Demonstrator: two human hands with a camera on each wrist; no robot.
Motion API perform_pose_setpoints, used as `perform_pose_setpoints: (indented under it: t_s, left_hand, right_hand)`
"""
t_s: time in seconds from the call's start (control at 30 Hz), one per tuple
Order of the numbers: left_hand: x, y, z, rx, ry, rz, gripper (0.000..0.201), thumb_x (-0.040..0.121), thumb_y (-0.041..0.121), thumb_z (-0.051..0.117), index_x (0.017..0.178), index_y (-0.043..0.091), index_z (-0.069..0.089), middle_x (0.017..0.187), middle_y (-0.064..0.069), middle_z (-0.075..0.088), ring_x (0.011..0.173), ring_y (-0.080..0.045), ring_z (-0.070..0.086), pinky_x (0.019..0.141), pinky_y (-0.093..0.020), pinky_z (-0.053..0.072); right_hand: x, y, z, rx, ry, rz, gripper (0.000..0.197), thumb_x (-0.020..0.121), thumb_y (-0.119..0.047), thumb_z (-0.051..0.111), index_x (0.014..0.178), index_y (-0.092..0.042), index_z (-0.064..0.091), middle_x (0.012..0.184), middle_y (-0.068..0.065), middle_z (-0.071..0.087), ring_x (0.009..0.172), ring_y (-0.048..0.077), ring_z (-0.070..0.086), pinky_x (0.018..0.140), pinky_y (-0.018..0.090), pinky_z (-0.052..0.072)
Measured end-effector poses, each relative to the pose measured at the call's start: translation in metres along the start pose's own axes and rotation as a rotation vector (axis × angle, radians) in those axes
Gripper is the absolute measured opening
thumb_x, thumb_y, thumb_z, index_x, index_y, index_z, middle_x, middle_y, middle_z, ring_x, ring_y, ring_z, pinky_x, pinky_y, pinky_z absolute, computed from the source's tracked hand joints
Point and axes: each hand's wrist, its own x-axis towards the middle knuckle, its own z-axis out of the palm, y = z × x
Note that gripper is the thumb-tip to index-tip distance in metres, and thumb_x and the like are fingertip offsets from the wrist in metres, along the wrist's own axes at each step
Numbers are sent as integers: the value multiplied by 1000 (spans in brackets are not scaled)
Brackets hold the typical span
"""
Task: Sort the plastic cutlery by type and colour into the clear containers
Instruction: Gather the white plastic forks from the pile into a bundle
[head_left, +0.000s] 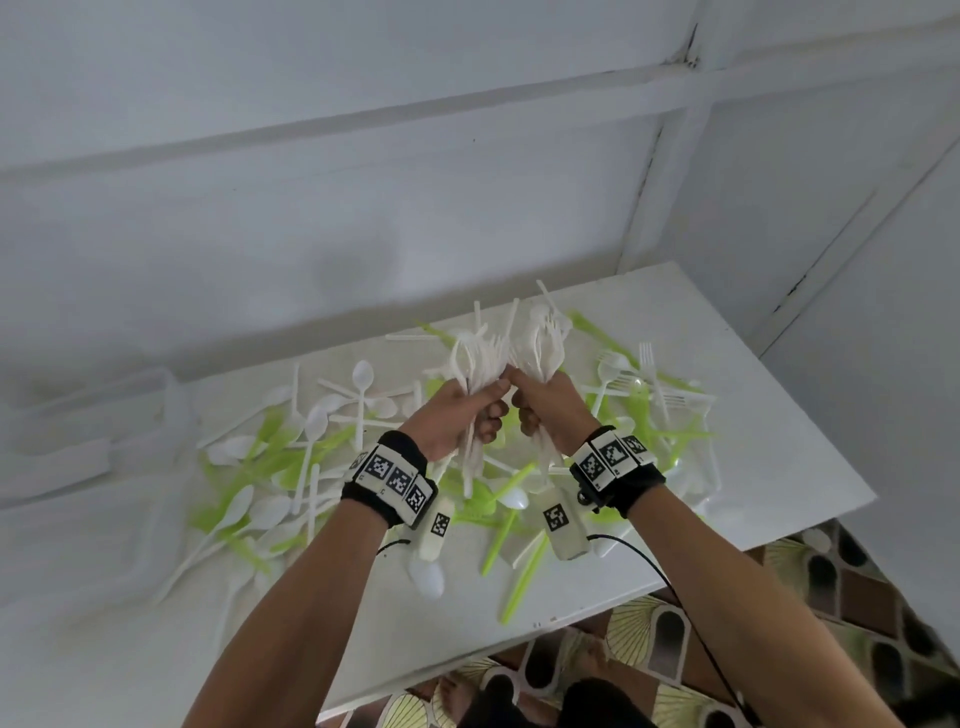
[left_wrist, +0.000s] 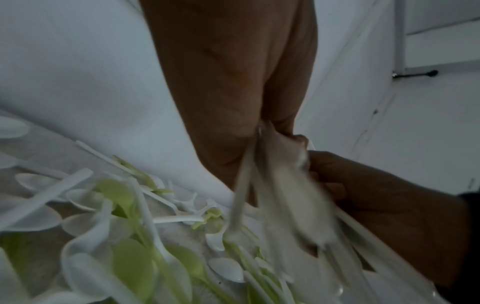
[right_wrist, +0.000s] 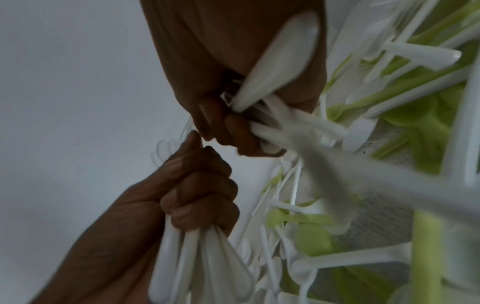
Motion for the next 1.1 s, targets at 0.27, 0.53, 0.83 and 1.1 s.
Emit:
perform_pose_setpoints:
  t_s: [0.27,0.53,0.83,1.1]
  left_hand:
    - [6,7,28,4,67,6,22,102,28,58,99,7,65,68,-5,55,52,-14,50,52,-24,46]
    - [8,0,41,-85,300,145,38,102,30,56,114,-5,66,105,-19,74,84,-31,75,75,-35,61]
    - [-8,3,23,-100,432,75,47,95,64,50,81,19,49,67,3,40,46,-11,34,40,-19,24]
    - [-43,7,-14,-96,399,147,57,104,49,42,126,-1,60,79,-7,65,57,-23,59,51,-28,49]
  right_hand:
    - [15,-21,-27,194,-187,83,30,91,-37,70,73,-17,57,55,-3,37,42,11,31,46,25,30]
    - [39,-32,-44,332,-289,150,28,90,-25,70,73,-21,48,59,-6,35,41,6,29,40,20,32]
    - [42,-41,-25,72,-679,147,27,93,-30,73,73,-24,55,62,-8,40,39,3,27,40,17,29]
    - [40,-35,31,3,-639,207,25,88,-27,79,95,-8,63,79,-3,66,39,3,35,38,18,38]
